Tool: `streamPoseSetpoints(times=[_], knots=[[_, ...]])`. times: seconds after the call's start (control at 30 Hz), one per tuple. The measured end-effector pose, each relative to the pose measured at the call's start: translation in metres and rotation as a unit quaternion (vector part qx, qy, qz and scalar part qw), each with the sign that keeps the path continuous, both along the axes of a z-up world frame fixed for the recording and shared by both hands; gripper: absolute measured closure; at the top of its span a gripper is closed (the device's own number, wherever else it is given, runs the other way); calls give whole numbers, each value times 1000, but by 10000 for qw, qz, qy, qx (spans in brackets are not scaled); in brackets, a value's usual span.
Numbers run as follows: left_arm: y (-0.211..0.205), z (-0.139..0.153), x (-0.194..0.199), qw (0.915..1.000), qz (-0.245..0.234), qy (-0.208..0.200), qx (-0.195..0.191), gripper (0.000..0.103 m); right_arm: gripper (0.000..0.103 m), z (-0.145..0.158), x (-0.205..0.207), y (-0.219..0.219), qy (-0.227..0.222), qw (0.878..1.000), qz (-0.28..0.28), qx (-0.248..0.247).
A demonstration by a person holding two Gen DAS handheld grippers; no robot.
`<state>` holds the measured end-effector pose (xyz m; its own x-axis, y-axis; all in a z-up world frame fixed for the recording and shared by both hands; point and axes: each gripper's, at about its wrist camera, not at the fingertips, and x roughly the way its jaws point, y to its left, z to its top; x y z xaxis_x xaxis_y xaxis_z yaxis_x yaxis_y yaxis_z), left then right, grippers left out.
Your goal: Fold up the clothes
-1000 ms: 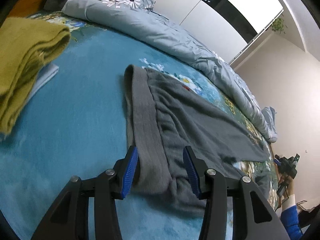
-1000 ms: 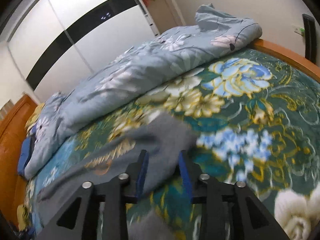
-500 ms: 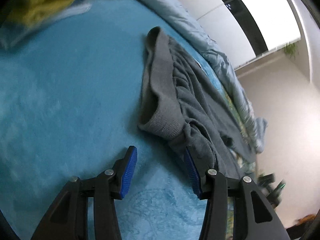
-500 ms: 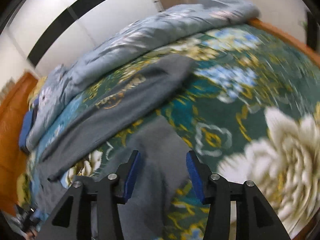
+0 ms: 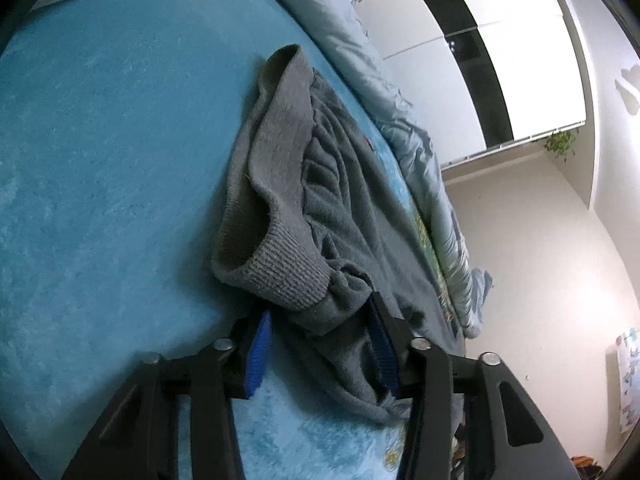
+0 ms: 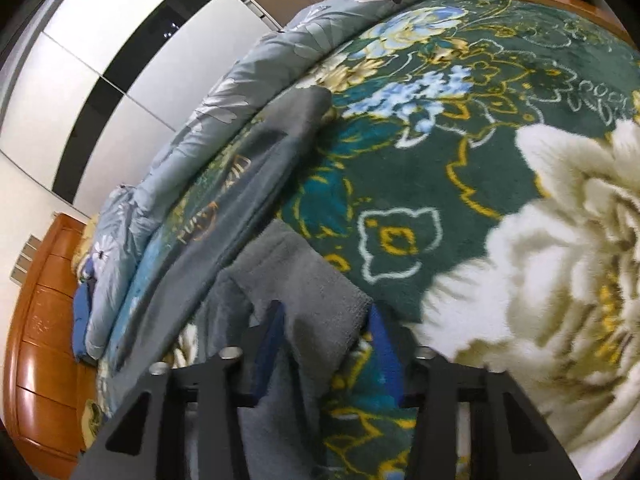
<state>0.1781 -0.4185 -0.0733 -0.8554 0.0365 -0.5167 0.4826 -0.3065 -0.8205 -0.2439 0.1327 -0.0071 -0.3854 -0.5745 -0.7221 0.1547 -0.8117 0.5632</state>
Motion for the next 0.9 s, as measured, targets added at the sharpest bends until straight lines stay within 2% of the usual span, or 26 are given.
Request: streamPoseSetpoints(times=[0.03,0.07,0.13,0.2,0.33,0.43,0.53,0.63,0.73,0.83,0.9], knots=[[-1,1,-1,10000,41,27,-3,79,91,-1,-1,-1,-22,10000,-19,-88],[-1,5,-1,9999,88,52,-54,82,98,-1,-1,-1,-30,9999,-36,-160],[-1,12,-1,9996,186,96,-176,89,98,8,-1,1,86,9997,-67,-199],[-3,32,2,9983,311,213,-438,92,98,34,4,13,443,9983,-164,-338],[-8,81,24,9924,523,594,-945,92,98,88,15,41,1203,9905,-359,-561],[-8,95,38,9893,575,506,-1242,92,98,113,23,66,1573,9849,-477,-541],[-10,70,46,9928,561,221,-1039,92,98,98,28,87,1401,9879,-600,-297],[-9,47,56,9950,551,-4,-830,92,98,55,25,102,740,9943,-748,-175],[-5,29,66,9963,556,-137,-639,92,98,27,27,112,396,9954,-839,-242],[-5,33,70,9956,640,-104,-675,92,98,22,28,116,346,9958,-822,-211],[-4,44,74,9937,690,-108,-874,92,98,32,29,115,490,9957,-755,-197]])
